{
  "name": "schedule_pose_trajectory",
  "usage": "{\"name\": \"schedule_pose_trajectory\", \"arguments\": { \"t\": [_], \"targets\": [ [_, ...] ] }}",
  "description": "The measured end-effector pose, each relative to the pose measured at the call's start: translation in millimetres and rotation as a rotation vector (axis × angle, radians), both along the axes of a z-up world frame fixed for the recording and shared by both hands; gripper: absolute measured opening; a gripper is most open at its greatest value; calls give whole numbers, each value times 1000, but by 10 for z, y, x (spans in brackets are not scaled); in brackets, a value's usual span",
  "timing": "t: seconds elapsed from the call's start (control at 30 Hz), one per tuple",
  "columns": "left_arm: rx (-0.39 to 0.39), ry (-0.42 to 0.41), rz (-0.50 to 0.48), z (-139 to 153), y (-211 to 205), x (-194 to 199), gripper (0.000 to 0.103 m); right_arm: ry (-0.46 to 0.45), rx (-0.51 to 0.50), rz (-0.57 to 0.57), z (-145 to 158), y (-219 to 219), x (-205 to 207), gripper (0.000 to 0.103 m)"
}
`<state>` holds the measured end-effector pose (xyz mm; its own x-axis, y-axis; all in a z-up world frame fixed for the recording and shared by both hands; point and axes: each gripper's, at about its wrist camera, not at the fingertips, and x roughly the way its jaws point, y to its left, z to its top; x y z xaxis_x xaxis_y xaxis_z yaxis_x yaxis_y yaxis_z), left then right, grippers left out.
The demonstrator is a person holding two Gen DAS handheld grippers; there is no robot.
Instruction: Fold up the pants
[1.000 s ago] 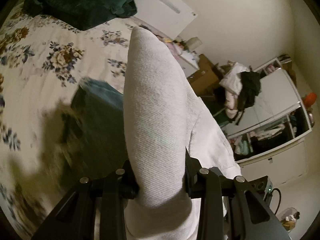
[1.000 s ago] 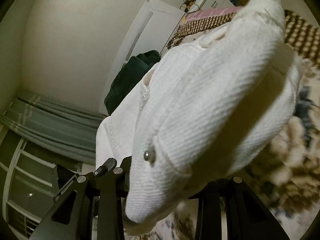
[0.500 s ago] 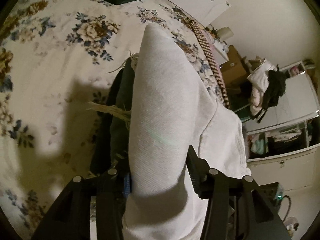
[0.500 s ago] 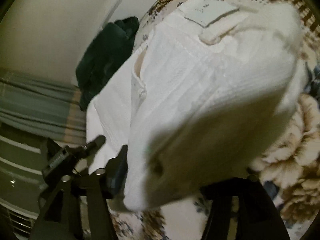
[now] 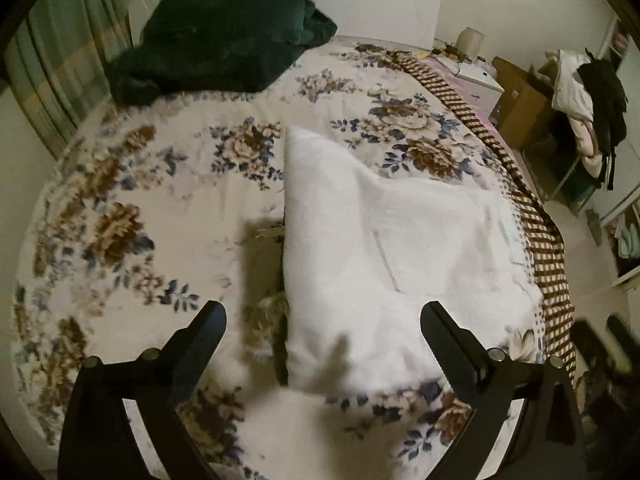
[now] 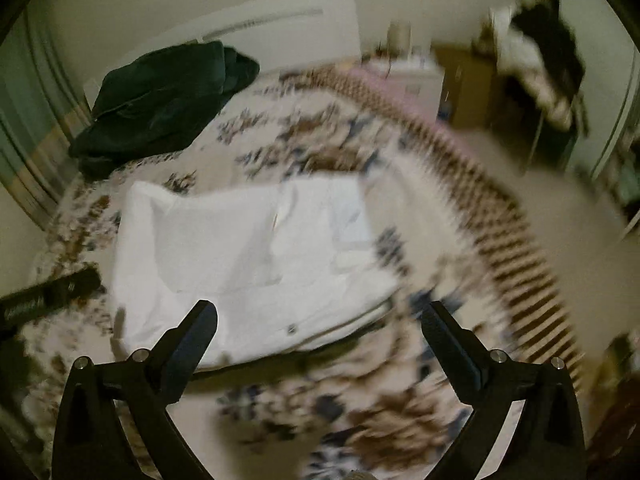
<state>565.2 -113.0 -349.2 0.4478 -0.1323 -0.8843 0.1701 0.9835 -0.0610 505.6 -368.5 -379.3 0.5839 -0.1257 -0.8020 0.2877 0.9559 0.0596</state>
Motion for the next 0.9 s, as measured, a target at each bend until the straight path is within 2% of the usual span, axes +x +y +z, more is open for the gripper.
{"name": "schedule_pose_trajectory", "arguments": {
  "t": [0.1, 0.3, 0.67, 0.9],
  "targets": [
    [18, -37, 23, 271, -68, -224, 99, -17, -53, 7, 430, -24, -119, 103],
    [6, -99, 59, 838, -158, -686, 99, -46, -60, 25, 1310, 32, -645, 103],
    [6, -252, 89, 1927, -267, -1948, 99, -163, -83, 93, 2536, -27, -1930, 103],
    [16, -320, 125, 2361, -243, -2685, 99, -244, -83, 129, 3210, -92, -2832, 103]
  ]
}}
